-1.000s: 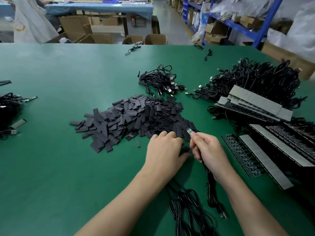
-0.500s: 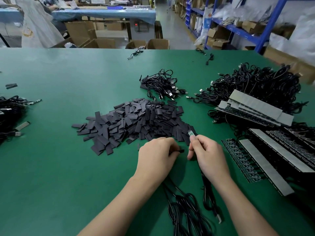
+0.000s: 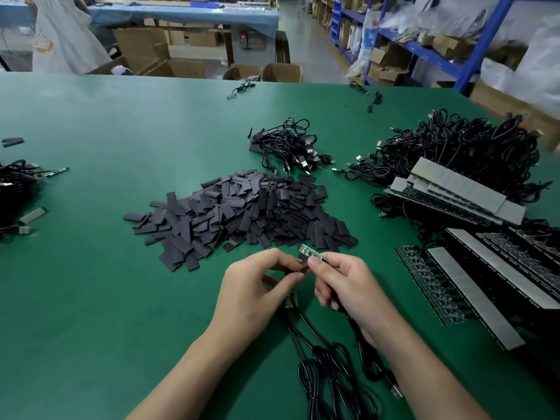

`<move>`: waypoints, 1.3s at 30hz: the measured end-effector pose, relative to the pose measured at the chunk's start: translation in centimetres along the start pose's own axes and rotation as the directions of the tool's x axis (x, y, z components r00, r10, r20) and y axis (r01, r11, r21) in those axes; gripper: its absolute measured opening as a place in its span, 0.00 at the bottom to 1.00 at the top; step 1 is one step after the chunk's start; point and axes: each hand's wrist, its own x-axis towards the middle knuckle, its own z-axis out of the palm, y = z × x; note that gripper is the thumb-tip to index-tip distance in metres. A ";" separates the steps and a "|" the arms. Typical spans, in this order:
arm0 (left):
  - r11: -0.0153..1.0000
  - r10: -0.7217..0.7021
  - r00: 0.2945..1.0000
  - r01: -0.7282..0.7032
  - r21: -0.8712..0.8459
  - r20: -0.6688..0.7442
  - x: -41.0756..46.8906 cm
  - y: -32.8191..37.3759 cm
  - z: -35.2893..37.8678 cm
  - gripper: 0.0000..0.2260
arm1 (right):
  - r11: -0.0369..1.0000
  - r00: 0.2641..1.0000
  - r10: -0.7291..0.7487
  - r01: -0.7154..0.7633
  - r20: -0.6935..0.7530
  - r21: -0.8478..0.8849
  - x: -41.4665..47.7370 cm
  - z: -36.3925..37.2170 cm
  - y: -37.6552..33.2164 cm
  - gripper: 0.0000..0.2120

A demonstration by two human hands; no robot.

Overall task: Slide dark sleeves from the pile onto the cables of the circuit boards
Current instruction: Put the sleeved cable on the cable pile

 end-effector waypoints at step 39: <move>0.992 0.105 0.994 -0.102 -0.075 0.040 0.7 -1.5 -2.4 0.09 | 0.999 0.988 -0.016 0.020 0.156 -0.027 -0.2 -0.2 -1.1 0.18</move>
